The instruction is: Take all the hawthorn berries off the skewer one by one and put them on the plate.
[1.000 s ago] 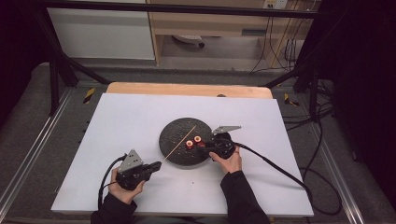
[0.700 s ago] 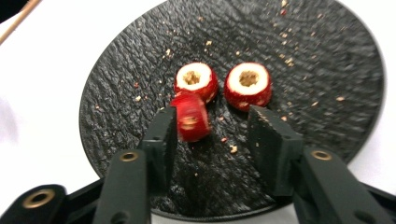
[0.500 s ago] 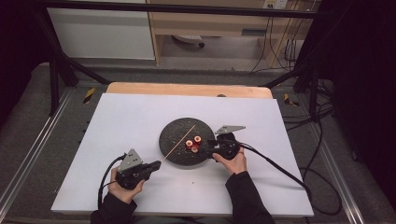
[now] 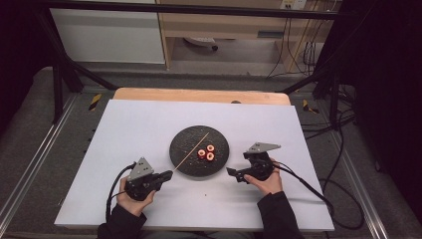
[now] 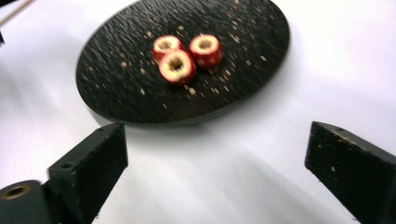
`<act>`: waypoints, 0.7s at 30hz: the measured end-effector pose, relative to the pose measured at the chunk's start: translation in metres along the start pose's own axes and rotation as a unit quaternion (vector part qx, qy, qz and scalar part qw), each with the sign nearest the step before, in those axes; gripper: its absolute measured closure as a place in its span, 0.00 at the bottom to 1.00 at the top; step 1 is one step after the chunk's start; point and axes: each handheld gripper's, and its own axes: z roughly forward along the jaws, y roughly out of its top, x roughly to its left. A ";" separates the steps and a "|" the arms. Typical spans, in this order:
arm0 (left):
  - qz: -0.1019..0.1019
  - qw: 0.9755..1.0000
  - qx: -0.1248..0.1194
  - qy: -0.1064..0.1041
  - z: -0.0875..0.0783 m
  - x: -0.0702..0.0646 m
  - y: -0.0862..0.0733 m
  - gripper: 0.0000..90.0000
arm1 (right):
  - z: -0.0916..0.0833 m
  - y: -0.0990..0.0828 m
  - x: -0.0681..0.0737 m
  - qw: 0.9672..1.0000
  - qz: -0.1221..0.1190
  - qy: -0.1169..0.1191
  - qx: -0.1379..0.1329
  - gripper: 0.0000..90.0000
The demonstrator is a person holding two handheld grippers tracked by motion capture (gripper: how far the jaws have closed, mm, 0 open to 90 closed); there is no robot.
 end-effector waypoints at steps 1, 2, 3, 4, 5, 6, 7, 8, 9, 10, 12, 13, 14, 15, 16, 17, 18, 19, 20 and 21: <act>0.000 1.000 0.000 0.001 0.000 0.000 0.001 0.98 | -0.002 -0.003 -0.002 1.000 -0.001 -0.002 0.000 0.07; 0.000 1.000 0.001 0.001 0.000 0.000 0.001 0.98 | -0.004 -0.006 -0.003 1.000 0.002 -0.006 0.001 0.06; -0.001 1.000 0.002 0.001 0.001 0.000 0.002 0.98 | -0.006 -0.008 -0.004 1.000 0.002 -0.008 0.001 0.05; -0.003 1.000 0.002 0.001 0.001 0.001 0.003 0.98 | -0.008 -0.011 -0.006 1.000 0.002 -0.010 0.003 0.04; -0.004 1.000 0.003 0.002 0.002 0.001 0.005 0.98 | -0.010 -0.014 -0.007 1.000 -0.002 -0.012 0.003 0.03; -0.006 1.000 0.003 0.001 0.003 0.001 0.006 0.98 | -0.012 -0.017 -0.009 1.000 -0.002 -0.016 0.004 0.03; -0.006 1.000 0.003 0.002 0.004 0.002 0.008 0.98 | -0.014 -0.020 -0.010 1.000 -0.001 -0.016 0.005 0.03; -0.007 1.000 0.003 0.001 0.005 0.002 0.010 0.98 | -0.016 -0.022 -0.010 1.000 0.002 -0.016 0.005 0.02; -0.007 1.000 0.003 0.003 0.006 0.002 0.012 0.98 | -0.018 -0.025 -0.012 1.000 0.002 -0.017 0.005 0.02; -0.008 1.000 0.003 0.002 0.007 0.003 0.014 0.98 | -0.020 -0.027 -0.013 1.000 0.005 -0.019 0.006 0.02; -0.008 1.000 0.004 0.005 0.009 0.004 0.019 0.98 | -0.024 -0.031 -0.015 1.000 0.005 -0.021 0.003 0.01; -0.009 1.000 0.005 0.005 0.010 0.005 0.021 0.98 | -0.026 -0.033 -0.016 1.000 0.006 -0.020 0.000 0.01; -0.009 1.000 0.006 0.006 0.011 0.005 0.024 0.98 | -0.028 -0.034 -0.017 1.000 0.009 -0.020 0.000 0.01; -0.009 1.000 0.006 0.007 0.012 0.006 0.026 0.98 | -0.030 -0.036 -0.018 1.000 0.010 -0.020 -0.001 0.01; -0.010 1.000 0.006 0.007 0.013 0.007 0.028 0.98 | -0.031 -0.038 -0.018 1.000 0.010 -0.021 -0.002 0.01; -0.011 1.000 0.007 0.008 0.014 0.007 0.030 0.98 | -0.033 -0.040 -0.019 1.000 0.008 -0.020 -0.002 0.01; -0.011 1.000 0.007 0.009 0.016 0.008 0.032 0.98 | -0.034 -0.042 -0.020 1.000 0.008 -0.019 -0.004 0.01; -0.012 1.000 0.008 0.009 0.017 0.008 0.034 0.98 | -0.035 -0.044 -0.020 1.000 0.010 -0.018 -0.007 0.01; -0.013 1.000 0.009 0.010 0.019 0.009 0.036 0.98 | -0.036 -0.045 -0.021 1.000 0.011 -0.018 -0.007 0.01; -0.014 1.000 0.011 0.010 0.021 0.010 0.037 0.98 | -0.036 -0.046 -0.022 1.000 0.010 -0.017 -0.005 0.01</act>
